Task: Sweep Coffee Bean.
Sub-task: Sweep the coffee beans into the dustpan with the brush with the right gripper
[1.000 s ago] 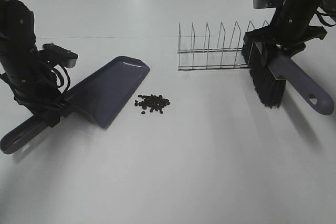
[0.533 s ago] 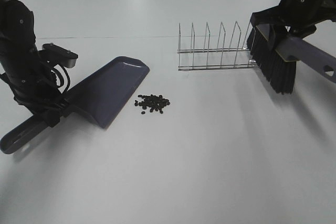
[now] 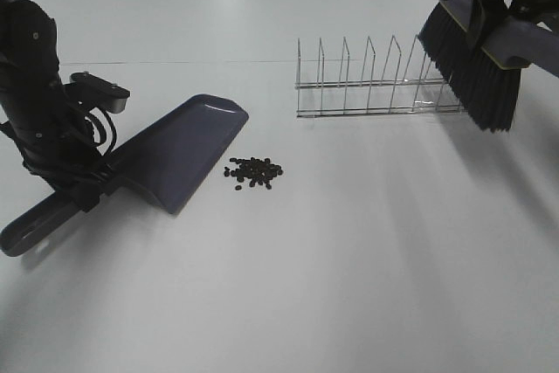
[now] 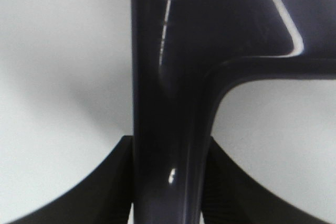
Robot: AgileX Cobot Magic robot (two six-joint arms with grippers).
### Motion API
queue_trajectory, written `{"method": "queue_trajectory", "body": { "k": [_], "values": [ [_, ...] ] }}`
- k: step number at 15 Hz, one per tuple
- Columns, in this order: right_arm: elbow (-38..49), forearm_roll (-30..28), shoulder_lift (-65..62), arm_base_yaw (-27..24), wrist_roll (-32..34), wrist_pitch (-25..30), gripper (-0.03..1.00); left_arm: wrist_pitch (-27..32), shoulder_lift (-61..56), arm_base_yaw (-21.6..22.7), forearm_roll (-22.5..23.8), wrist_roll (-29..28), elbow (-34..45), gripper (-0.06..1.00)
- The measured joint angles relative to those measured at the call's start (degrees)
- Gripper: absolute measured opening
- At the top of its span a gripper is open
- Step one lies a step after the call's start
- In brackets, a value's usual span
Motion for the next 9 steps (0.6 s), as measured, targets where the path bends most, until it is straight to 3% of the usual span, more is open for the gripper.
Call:
{"method": "queue_trajectory", "body": {
  "k": [3, 9],
  "values": [
    [0.00, -0.52, -0.57, 0.00, -0.06, 3.67, 0.34, 0.00, 0.00, 0.00, 0.00, 0.00, 0.00, 0.31],
    [0.11, -0.57, -6.30, 0.00, -0.06, 3.78, 0.34, 0.00, 0.00, 0.00, 0.00, 0.00, 0.00, 0.31]
  ]
}}
